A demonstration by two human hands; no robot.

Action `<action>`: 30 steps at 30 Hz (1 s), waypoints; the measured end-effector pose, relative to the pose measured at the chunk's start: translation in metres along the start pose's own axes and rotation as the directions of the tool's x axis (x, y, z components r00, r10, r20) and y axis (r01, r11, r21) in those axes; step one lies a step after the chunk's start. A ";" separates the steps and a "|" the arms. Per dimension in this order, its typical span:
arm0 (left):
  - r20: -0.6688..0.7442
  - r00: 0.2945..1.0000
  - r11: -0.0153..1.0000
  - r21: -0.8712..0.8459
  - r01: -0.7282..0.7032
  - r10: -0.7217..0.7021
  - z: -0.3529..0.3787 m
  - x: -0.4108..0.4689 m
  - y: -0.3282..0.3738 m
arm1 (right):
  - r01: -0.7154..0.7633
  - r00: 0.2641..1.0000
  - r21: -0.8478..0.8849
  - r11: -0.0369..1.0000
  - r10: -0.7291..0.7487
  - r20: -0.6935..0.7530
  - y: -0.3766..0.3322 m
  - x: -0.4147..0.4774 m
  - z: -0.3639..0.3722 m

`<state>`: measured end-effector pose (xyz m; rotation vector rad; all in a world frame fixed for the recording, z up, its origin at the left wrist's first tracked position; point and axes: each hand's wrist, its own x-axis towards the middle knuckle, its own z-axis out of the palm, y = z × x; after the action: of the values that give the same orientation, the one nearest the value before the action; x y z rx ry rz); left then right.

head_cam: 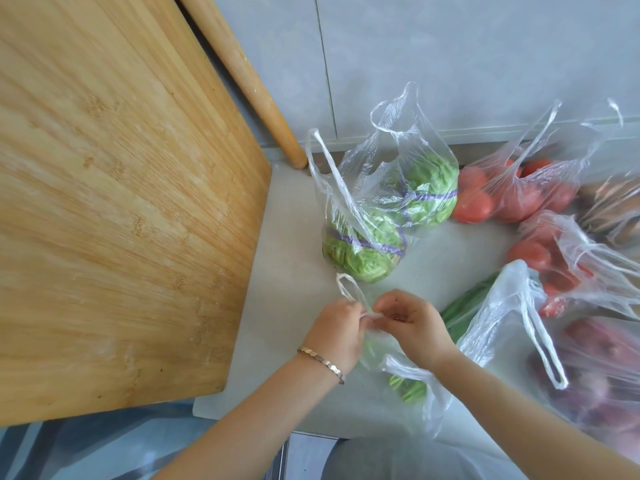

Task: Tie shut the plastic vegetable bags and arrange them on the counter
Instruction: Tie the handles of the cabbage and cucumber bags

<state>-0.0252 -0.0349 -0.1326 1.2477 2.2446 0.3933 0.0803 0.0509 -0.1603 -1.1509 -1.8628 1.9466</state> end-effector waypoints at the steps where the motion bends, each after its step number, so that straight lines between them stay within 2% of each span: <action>1: -0.007 1.000 1.000 0.007 0.014 -0.014 0.000 0.000 0.000 | -0.055 0.998 0.060 0.997 0.054 0.015 0.001 0.002 -0.002; 4: -0.017 1.000 0.998 0.058 -0.016 0.017 0.005 0.000 -0.002 | -0.166 0.983 0.055 0.984 0.161 0.086 -0.003 0.007 -0.009; 6: -0.062 0.993 0.983 0.161 -0.085 0.096 0.005 -0.002 -0.003 | -0.132 0.986 -0.067 0.989 0.138 0.089 -0.005 0.011 -0.010; 8: -0.123 0.980 0.971 0.199 -0.131 0.158 0.008 0.000 -0.007 | -0.147 0.981 -0.068 0.987 0.154 0.115 -0.010 0.016 -0.010; 11: -0.186 0.970 0.987 0.005 -0.158 0.156 0.010 0.002 -0.012 | -0.324 0.905 0.170 0.930 0.253 0.344 -0.013 0.020 -0.018; 12: -0.204 0.967 0.984 -0.059 -0.167 0.152 0.012 0.002 -0.015 | -0.347 0.876 0.189 0.919 0.245 0.416 -0.015 0.020 -0.022; 14: -0.186 0.981 0.960 -0.258 -0.111 0.063 0.009 0.001 -0.014 | -0.274 0.849 0.129 0.953 0.176 0.499 -0.015 0.020 -0.027; 15: -0.135 0.991 0.940 -0.338 -0.049 0.003 0.007 0.001 -0.013 | -0.193 0.864 0.063 0.979 0.139 0.484 -0.015 0.019 -0.026; 17: -0.033 0.994 0.880 -0.468 0.079 -0.107 0.007 0.004 -0.013 | -0.026 0.935 -0.074 0.997 0.050 0.351 -0.014 0.015 -0.021; 19: 0.033 0.983 0.823 -0.541 0.171 -0.182 0.006 0.007 -0.015 | 0.142 0.968 -0.172 0.975 -0.101 0.230 -0.009 0.010 -0.015; 21: 0.098 0.972 0.768 -0.598 0.230 -0.214 0.005 0.006 -0.014 | 0.343 0.936 -0.314 0.885 -0.294 0.193 0.000 0.006 -0.012; 23: 0.163 0.960 0.689 -0.670 0.278 -0.229 0.005 0.005 -0.011 | 0.536 0.841 -0.451 0.713 -0.497 0.214 0.009 0.004 -0.011; 26: 0.263 0.930 0.480 -0.801 0.359 -0.257 0.005 0.002 -0.005 | 0.627 0.736 -0.582 0.518 -0.638 0.225 0.014 0.007 -0.011; 27: 0.265 0.923 0.477 -0.796 0.372 -0.278 0.004 0.002 -0.005 | 0.638 0.697 -0.630 0.442 -0.680 0.228 0.015 0.008 -0.011; 28: 0.242 0.921 0.532 -0.759 0.375 -0.305 0.005 0.003 -0.006 | 0.637 0.665 -0.682 0.359 -0.704 0.251 0.016 0.009 -0.012; 30: 0.150 0.943 0.737 -0.592 0.326 -0.297 0.006 0.006 -0.010 | 0.632 0.632 -0.742 0.225 -0.704 0.325 0.022 0.009 -0.013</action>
<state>-0.0308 -0.0354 -0.1445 0.5174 1.9844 0.8647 0.0903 0.0621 -0.1826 -0.3030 -2.6537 0.4705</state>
